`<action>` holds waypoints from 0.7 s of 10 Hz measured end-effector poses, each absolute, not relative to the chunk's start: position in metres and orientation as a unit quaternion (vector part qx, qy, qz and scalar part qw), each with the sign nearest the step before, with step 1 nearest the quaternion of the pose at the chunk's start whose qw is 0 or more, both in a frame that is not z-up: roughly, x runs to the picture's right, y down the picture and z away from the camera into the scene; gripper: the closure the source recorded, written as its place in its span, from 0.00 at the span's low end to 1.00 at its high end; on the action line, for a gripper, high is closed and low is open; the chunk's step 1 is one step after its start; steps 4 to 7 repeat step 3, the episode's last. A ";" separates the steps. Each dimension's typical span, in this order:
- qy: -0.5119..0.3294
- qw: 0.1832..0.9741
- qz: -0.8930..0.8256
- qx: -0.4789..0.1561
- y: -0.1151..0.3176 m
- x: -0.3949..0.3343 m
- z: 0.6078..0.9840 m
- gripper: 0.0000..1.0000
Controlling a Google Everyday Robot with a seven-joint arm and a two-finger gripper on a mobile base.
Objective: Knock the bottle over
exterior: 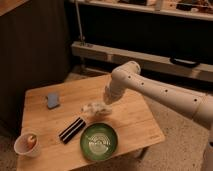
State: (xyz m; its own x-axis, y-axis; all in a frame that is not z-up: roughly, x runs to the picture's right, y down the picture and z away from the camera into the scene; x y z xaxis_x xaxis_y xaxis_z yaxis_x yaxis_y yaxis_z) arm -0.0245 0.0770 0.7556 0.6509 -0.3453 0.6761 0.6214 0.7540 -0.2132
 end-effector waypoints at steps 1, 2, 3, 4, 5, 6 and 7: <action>-0.346 0.870 -0.271 -0.226 0.082 -0.035 0.744 0.98; -0.363 0.862 -0.268 -0.228 0.085 -0.040 0.737 0.98; -0.369 0.860 -0.268 -0.229 0.085 -0.043 0.734 0.98; -0.369 0.860 -0.268 -0.229 0.085 -0.043 0.734 0.98; -0.369 0.860 -0.268 -0.229 0.085 -0.043 0.734 0.98; -0.369 0.860 -0.268 -0.229 0.085 -0.043 0.734 0.98; -0.369 0.860 -0.268 -0.229 0.085 -0.043 0.734 0.98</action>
